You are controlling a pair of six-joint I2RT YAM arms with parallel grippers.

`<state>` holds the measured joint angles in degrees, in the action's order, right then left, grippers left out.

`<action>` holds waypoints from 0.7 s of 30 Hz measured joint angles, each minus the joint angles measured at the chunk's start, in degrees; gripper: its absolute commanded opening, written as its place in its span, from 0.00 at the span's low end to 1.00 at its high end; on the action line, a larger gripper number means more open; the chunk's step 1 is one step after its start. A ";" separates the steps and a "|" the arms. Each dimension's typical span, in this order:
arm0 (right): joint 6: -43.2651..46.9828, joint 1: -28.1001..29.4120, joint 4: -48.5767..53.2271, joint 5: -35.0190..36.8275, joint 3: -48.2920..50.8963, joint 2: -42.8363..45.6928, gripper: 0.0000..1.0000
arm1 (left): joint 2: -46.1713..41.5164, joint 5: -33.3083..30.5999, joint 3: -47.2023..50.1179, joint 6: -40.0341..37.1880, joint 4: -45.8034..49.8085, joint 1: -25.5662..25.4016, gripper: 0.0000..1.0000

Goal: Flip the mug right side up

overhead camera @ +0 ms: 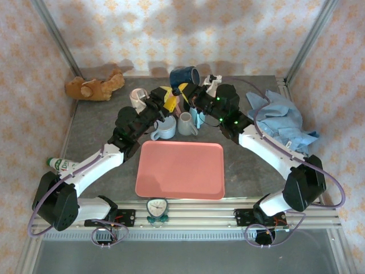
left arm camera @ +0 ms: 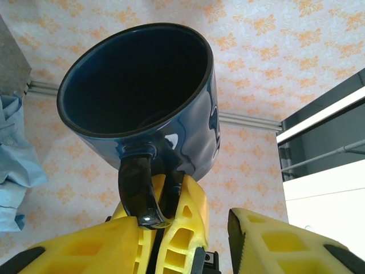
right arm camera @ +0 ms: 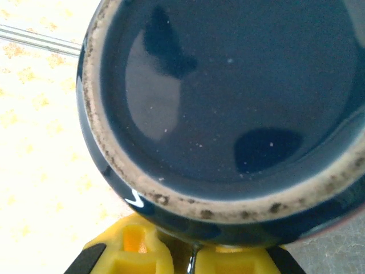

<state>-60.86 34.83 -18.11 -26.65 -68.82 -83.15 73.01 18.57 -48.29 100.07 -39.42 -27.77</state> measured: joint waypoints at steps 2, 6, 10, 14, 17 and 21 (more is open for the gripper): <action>-0.04 0.00 -0.13 -0.15 0.00 0.00 0.00 | -0.02 0.00 0.00 0.00 0.66 0.00 0.45; -0.02 0.02 -0.44 -0.24 0.00 0.00 0.00 | -0.02 0.00 0.00 -0.02 3.48 0.00 0.48; -0.02 0.02 -0.42 -0.33 0.00 0.00 0.00 | -0.02 0.02 0.00 0.00 5.40 0.00 0.48; -0.02 0.02 -0.42 -0.42 0.00 0.00 0.00 | 0.00 0.00 0.00 0.44 5.27 0.00 0.47; -0.04 0.02 -0.46 -0.42 0.00 0.00 0.00 | 0.61 -0.02 -0.04 1.33 3.72 0.00 0.45; -0.09 0.02 -0.83 -0.81 0.00 0.00 0.00 | 1.60 -0.48 -0.24 2.12 3.02 0.00 0.41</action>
<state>-60.95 34.85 -18.94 -27.46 -68.82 -83.15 74.61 18.09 -48.53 102.19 -36.40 -27.77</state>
